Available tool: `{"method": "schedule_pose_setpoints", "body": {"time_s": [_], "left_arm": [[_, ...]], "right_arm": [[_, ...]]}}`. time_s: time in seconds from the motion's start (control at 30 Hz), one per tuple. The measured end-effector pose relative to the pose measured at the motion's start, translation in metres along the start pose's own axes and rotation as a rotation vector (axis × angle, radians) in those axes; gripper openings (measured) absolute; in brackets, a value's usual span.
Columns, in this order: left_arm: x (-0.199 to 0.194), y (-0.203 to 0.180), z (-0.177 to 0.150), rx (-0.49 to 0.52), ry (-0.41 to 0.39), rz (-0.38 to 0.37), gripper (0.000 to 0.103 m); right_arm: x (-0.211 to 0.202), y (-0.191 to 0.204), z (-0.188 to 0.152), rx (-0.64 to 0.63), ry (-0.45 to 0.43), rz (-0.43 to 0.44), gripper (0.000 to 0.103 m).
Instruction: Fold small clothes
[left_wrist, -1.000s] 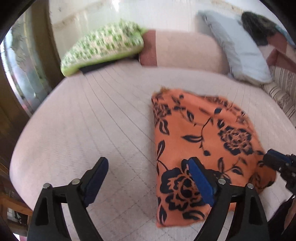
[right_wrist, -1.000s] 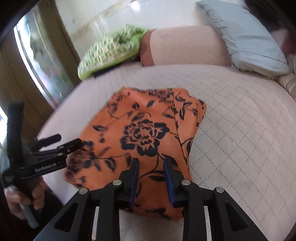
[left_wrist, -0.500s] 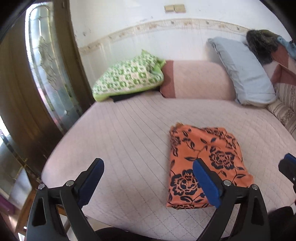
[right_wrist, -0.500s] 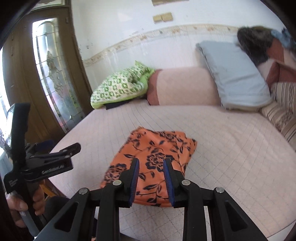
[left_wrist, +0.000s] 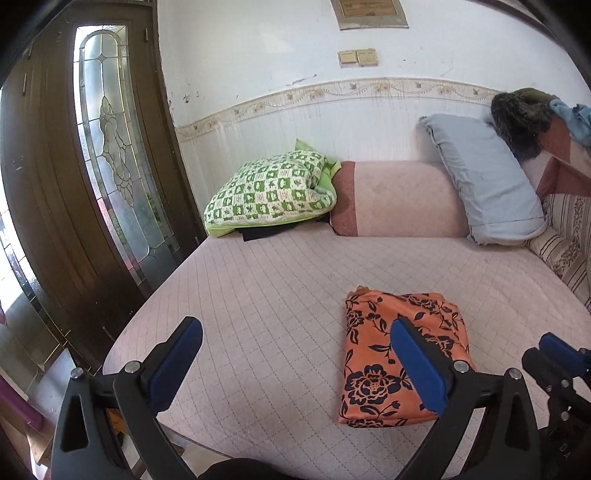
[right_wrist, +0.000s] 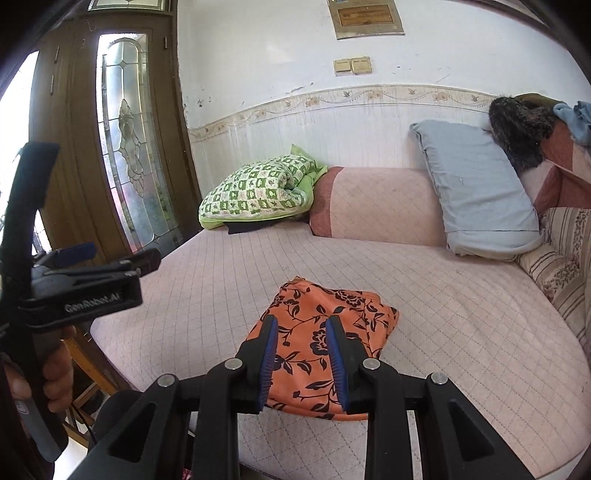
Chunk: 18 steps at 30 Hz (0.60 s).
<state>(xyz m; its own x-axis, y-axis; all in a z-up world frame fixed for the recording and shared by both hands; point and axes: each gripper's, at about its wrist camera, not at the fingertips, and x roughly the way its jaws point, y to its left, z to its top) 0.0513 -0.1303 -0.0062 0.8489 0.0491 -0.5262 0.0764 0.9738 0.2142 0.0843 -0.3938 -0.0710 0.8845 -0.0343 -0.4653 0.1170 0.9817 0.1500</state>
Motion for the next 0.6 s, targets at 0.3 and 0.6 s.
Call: {"method": "schedule_pose_setpoints", "body": {"time_s": [0.3, 0.6], "left_arm": [[-0.015, 0.0, 0.011, 0.017, -0.04, -0.036, 0.101], [-0.028, 0.007, 0.019, 0.007, -0.07, -0.053, 0.101]], "right_arm": [[0.006, -0.002, 0.002, 0.006, 0.006, 0.006, 0.03], [0.002, 0.008, 0.009, -0.015, -0.018, 0.01, 0.03]]}}
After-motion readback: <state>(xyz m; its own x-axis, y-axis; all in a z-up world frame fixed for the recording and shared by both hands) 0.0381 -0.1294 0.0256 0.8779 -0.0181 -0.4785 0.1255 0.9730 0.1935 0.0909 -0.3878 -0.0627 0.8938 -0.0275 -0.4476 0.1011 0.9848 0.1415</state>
